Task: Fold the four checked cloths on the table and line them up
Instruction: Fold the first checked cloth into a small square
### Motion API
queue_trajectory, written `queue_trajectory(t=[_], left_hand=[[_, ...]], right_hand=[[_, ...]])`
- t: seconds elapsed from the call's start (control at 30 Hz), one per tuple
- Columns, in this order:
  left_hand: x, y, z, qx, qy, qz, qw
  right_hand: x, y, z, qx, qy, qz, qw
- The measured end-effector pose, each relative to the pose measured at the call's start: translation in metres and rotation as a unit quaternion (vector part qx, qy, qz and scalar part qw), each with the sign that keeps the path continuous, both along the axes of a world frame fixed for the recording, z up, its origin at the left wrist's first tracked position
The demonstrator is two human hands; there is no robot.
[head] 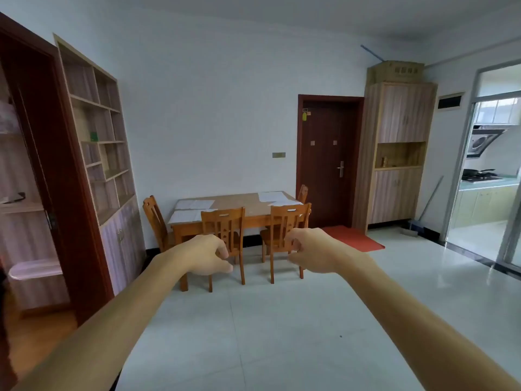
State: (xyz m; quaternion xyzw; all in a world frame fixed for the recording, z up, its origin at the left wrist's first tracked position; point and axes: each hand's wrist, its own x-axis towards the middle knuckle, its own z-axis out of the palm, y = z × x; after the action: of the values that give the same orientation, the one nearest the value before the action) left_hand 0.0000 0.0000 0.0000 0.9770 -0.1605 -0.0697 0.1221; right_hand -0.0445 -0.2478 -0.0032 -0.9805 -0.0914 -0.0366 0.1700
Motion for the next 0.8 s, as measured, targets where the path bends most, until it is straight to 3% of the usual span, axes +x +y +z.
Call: queue_trajectory(t=[0.43, 0.8], left_hand=[[0.159, 0.090, -0.004, 0.023, 0.021, 0.024, 0.999], [0.330, 0.082, -0.028, 0.054, 0.033, 0.044, 0.997]], right_hand=[[0.175, 0.074, -0.007, -0.046, 0.030, 0.014, 0.998], [0.347, 0.071, -0.029, -0.052, 0.051, 0.025, 0.997]])
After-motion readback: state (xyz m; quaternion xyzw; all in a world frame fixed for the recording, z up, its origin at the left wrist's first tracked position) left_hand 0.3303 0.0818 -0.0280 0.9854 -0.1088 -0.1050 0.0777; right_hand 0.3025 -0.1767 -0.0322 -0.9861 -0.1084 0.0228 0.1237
